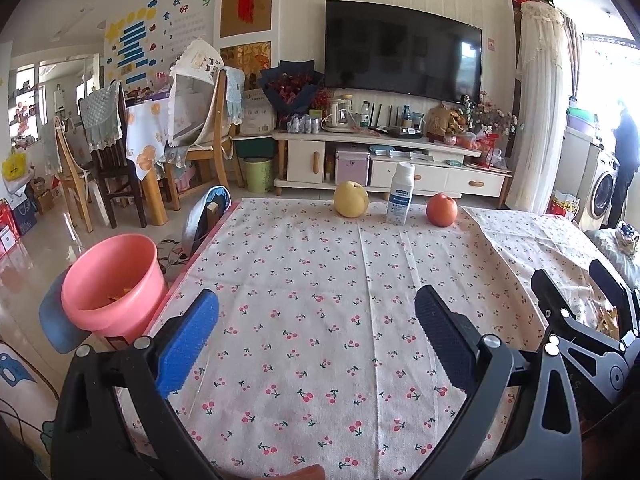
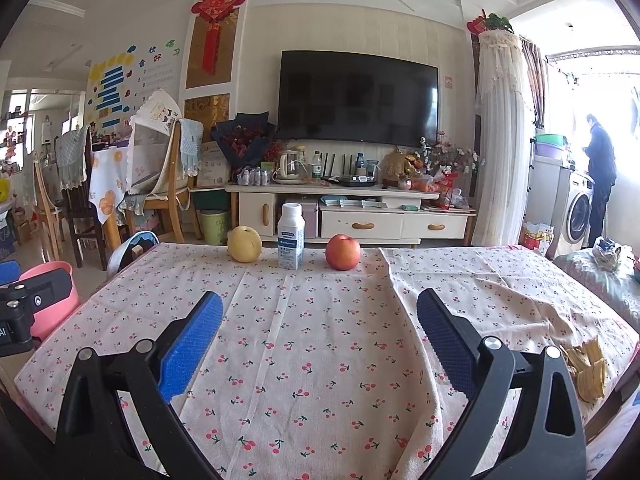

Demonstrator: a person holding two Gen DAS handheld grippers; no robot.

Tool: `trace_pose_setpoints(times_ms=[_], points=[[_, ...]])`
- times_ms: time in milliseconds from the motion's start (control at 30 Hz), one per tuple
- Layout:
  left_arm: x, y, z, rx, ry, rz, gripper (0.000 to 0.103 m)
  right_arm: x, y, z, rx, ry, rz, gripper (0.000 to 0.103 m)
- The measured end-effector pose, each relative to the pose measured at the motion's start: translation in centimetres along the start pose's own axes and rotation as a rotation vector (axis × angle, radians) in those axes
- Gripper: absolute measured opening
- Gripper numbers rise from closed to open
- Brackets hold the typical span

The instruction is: Collect trash

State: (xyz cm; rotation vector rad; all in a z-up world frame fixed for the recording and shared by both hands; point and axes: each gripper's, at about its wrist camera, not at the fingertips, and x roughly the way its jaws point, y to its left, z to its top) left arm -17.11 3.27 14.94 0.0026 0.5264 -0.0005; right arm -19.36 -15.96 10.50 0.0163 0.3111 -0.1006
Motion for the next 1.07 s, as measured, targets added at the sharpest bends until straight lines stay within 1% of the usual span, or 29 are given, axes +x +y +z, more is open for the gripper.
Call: trace_pose_setpoints(times_ms=[333,533,600,667,733,867,967,1067], points=[[0.3,-0.1,0.0,-0.007,-0.006,-0.015,0.099,0.3,0.1,0.0,-0.001,0.006,0.003,0.097],[0.9,-0.1,-0.1,-0.007,0.004,-0.021,0.099,1.0,-0.3,-0.3,-0.003,0.009,0.011,0.097],[1.1,-0.1,-0.1,-0.011,0.008,-0.030,0.099,0.9,-0.1,-0.2,-0.003,0.009,0.011,0.097],[1.5,-0.1,-0.1,-0.019,0.021,-0.063,0.099,1.0,-0.2,-0.2,-0.003,0.014,0.012,0.097],[2.1,-0.2,-0.1,-0.025,0.036,-0.070,0.099,1.6,-0.3,-0.3,-0.002,0.033,0.014,0.097],[4.2,-0.1,-0.1,-0.020,0.068,-0.048,0.099,3.1,-0.2,-0.4,-0.009,0.076,0.025,0.097],[6.4,0.6,0.3,-0.053,0.088,-0.045,0.099,4.8,-0.3,-0.6,-0.005,0.127,0.036,0.097],[8.9,0.8,0.5,-0.045,0.079,-0.002,0.099,6.8,-0.3,-1.0,0.011,0.192,0.045,0.097]])
